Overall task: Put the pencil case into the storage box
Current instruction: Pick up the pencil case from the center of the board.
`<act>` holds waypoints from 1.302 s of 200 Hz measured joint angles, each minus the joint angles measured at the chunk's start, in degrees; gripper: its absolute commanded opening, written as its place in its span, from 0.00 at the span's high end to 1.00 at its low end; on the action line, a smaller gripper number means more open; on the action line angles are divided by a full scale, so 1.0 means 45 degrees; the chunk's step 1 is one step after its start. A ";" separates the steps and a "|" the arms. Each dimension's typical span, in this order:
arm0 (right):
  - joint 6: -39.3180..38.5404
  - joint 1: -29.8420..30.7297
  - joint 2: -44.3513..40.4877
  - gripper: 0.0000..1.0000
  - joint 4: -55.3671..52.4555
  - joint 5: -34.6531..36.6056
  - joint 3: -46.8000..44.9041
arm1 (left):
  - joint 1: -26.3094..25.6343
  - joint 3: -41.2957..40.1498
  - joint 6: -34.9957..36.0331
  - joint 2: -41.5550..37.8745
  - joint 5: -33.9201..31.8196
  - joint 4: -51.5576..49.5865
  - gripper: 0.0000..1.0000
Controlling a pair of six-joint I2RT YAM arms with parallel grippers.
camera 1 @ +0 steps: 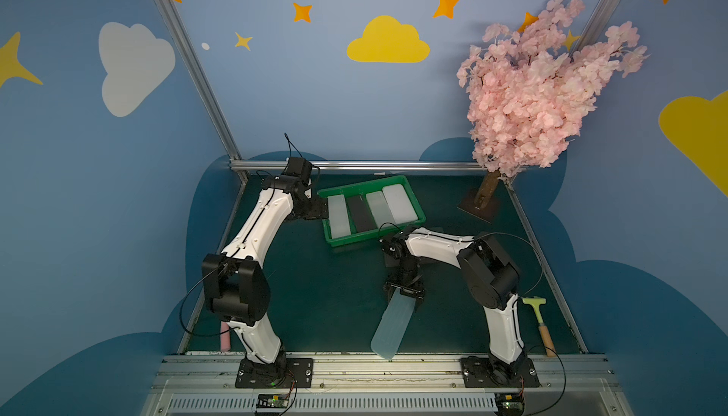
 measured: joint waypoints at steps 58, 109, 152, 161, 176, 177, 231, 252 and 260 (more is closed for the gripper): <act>-0.0316 0.0117 -0.0466 0.41 -0.0092 0.0748 0.0209 | 0.0000 -0.0194 0.0083 -0.0092 0.0000 0.0034 0.03; -0.0971 0.1049 -0.2370 0.45 -0.1161 0.1540 0.1015 | -0.0005 -0.0423 0.0107 -0.0340 0.0005 0.0049 0.04; -0.1749 0.1671 -0.3259 0.45 -0.2875 0.2749 0.3055 | -0.0005 -0.0568 0.0107 -0.0457 0.0000 0.0034 0.04; -0.2016 0.1642 -0.3245 0.45 -0.3177 0.3147 0.3682 | -0.0005 -0.0568 0.0102 -0.0461 0.0000 0.0039 0.03; -0.2584 0.1467 -0.3070 0.45 -0.3764 0.3759 0.4949 | -0.0005 -0.0568 0.0102 -0.0476 -0.0010 0.0034 0.04; -0.2623 0.1447 -0.3050 0.45 -0.3793 0.3808 0.5027 | -0.0005 -0.0568 0.0102 -0.0481 -0.0015 0.0034 0.04; -0.5236 -0.0525 -0.0253 0.48 -0.5071 0.5455 1.1147 | -0.0005 -0.0573 0.0097 -0.1064 -0.0296 -0.0165 0.04; -0.5989 -0.1292 0.1156 0.49 -0.5173 0.5751 1.3308 | -0.0005 -0.0690 0.0102 -0.1525 -0.0403 -0.0194 0.04; -0.6173 -0.1545 0.1593 0.49 -0.5129 0.5858 1.3950 | -0.0005 -0.0763 0.0107 -0.1710 -0.0442 -0.0238 0.04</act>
